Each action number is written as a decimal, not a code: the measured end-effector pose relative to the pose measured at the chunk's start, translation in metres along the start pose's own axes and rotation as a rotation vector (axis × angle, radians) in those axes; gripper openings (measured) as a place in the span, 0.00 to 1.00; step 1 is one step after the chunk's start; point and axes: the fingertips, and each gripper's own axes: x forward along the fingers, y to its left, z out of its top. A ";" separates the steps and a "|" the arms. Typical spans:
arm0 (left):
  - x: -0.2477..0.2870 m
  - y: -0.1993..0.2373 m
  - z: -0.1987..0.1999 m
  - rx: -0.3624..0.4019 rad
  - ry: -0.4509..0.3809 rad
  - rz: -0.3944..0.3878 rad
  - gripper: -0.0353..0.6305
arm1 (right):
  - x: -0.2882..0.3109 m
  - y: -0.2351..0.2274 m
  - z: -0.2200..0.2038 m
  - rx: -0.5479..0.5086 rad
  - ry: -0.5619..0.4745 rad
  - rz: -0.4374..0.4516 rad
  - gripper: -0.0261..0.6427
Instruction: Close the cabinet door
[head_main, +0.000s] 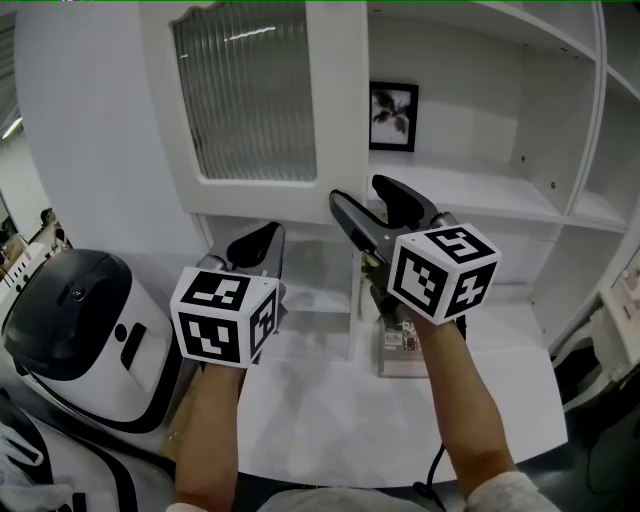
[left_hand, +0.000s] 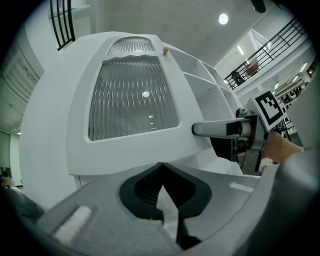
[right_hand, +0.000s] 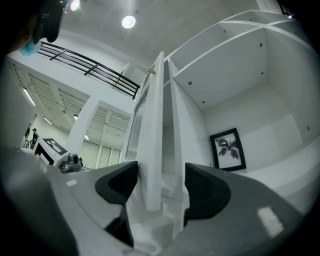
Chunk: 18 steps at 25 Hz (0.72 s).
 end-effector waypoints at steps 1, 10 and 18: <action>0.002 0.000 0.001 0.003 0.000 0.002 0.05 | 0.001 -0.001 0.000 -0.001 0.001 0.004 0.48; 0.010 0.007 0.000 0.015 0.005 0.018 0.05 | 0.012 -0.013 -0.003 0.002 0.004 0.011 0.45; 0.013 0.014 0.000 0.018 0.003 0.022 0.05 | 0.020 -0.015 -0.004 -0.084 0.032 -0.045 0.39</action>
